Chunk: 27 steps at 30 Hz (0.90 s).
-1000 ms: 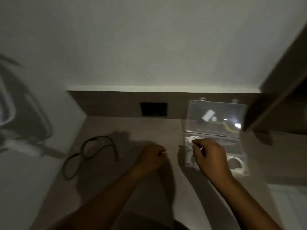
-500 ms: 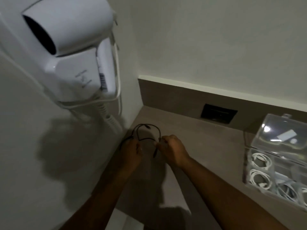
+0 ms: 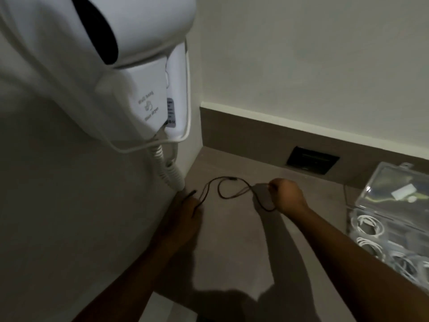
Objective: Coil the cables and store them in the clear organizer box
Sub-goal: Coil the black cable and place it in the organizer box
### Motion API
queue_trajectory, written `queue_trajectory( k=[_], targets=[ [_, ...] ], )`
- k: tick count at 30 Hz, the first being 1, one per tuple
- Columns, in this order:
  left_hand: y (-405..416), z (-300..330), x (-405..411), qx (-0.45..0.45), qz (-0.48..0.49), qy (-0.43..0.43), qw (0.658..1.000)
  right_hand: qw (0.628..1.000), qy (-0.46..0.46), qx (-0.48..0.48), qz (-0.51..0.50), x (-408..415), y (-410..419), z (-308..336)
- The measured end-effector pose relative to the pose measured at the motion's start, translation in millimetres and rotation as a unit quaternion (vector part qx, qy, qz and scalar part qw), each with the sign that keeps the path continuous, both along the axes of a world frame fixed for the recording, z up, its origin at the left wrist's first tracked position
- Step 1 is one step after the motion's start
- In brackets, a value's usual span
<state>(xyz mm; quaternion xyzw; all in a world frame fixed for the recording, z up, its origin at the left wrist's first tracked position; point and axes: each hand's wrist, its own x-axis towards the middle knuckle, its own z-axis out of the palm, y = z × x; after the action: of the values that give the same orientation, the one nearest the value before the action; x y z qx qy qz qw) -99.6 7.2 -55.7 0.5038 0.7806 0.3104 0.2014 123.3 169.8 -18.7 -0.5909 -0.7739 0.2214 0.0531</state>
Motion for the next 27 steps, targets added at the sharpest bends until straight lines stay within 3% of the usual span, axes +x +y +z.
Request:
queue_trajectory(
  k=[2,4,8,11,16,20,24,27],
  targets=[
    [9.2,28.0,19.0,-0.001,0.048,-0.184,0.982,0.986,-0.162,-0.022,0.020,22.5,6.7,13.5],
    [26.2,59.0,37.5,-0.013,0.029,-0.312,0.950,0.977,-0.202,-0.005,0.062,31.9,3.7,24.8],
    [59.6,118.4,68.0,-0.013,-0.073,-0.455,0.888,0.967,0.060,0.087,0.231,15.3,-15.8,51.4],
    [74.2,154.9,78.8,-0.021,-0.140,-0.525,0.839,0.940,0.258,0.107,0.193,10.4,-20.6,70.3],
    [77.0,191.9,98.8,-0.104,-0.225,-0.536,0.807,0.897,0.382,0.175,0.136,21.6,-14.2,102.3],
    [69.5,203.5,104.6,-0.091,-0.301,-0.479,0.819,0.874,0.469,0.128,0.010,37.8,1.9,126.7],
    [67.7,215.0,103.6,-0.104,-0.375,-0.469,0.792,0.880,0.454,0.129,-0.046,58.5,14.5,136.1],
    [75.7,234.4,116.2,-0.046,-0.411,-0.493,0.766,0.900,0.426,0.084,-0.027,60.6,8.9,131.2]
  ],
)
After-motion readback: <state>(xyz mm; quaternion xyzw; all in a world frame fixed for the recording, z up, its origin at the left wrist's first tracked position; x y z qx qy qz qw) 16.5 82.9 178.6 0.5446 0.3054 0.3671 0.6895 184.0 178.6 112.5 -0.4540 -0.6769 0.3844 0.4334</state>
